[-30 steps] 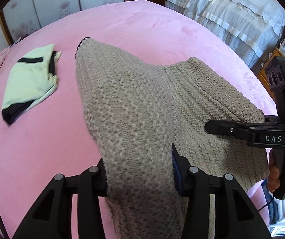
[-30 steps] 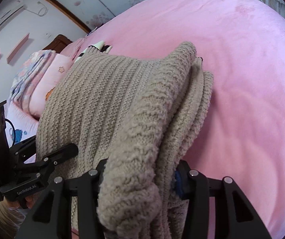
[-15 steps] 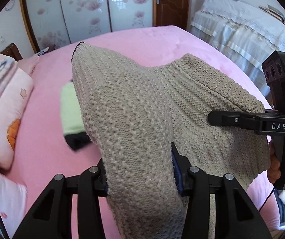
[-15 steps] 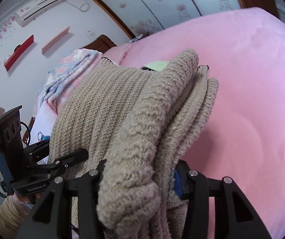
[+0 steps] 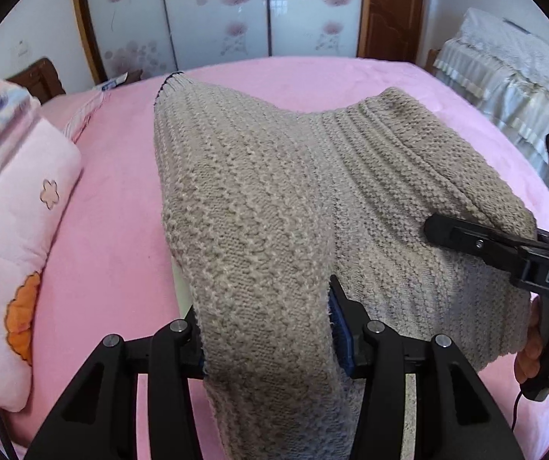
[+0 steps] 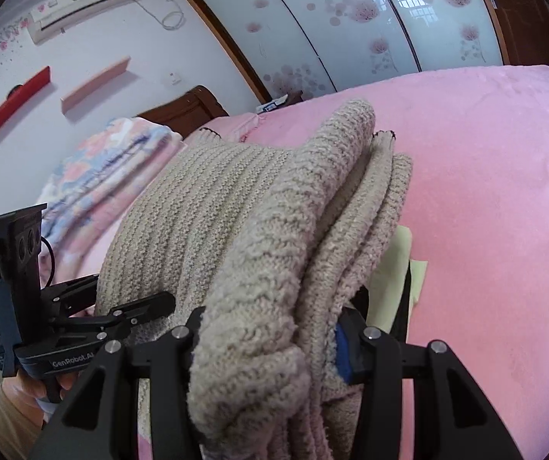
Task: Fold large clothes
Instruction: 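Carry the cardigan onto the green garment and release both grippers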
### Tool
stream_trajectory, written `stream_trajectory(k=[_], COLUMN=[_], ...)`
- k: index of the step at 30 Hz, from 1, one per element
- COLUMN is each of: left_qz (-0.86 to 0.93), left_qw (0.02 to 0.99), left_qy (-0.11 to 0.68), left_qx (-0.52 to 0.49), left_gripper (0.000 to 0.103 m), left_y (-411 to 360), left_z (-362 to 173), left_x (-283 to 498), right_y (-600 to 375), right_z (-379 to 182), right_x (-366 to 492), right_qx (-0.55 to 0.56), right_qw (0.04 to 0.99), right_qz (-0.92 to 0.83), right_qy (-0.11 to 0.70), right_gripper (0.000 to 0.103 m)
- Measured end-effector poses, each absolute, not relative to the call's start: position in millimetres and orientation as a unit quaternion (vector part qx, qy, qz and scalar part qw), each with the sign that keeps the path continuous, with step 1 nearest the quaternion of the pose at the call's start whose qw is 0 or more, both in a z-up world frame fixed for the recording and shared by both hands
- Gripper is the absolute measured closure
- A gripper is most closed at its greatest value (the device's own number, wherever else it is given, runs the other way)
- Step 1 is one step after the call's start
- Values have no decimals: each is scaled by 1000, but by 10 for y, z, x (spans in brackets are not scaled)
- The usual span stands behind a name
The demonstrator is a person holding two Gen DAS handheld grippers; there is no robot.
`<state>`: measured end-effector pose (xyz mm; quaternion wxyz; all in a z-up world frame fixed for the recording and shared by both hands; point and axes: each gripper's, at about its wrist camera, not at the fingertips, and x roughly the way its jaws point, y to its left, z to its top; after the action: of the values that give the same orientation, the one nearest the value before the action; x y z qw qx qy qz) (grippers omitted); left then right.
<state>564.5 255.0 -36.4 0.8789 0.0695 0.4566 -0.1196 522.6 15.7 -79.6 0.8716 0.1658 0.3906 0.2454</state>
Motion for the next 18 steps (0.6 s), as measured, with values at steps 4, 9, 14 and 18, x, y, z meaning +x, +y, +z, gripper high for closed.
stream_trajectory(k=[4,9,14,18], left_qz=[-90,-67,-78,-72], left_qw=[862,870,879,885], left_qy=[498,489,470,460], left_qx=[44,-2,-3,7], left_gripper=[48,8,4,4], left_y=[2681,2984,3098,3030], left_z=[-1077,-1455,-1537,-1514], left_x=[6049,6191,6172,6003], right_y=[296,228,214,226], right_z=[-1435,-1843,-1902,-1867], right_x=[5604,5580,5574,5565], right_qx=[162,166,159,152], right_qw=[858,858,860,861], right_qz=[220,211,226,222], right_qy=[434,437,430,431], right_gripper=[56,51,49,45])
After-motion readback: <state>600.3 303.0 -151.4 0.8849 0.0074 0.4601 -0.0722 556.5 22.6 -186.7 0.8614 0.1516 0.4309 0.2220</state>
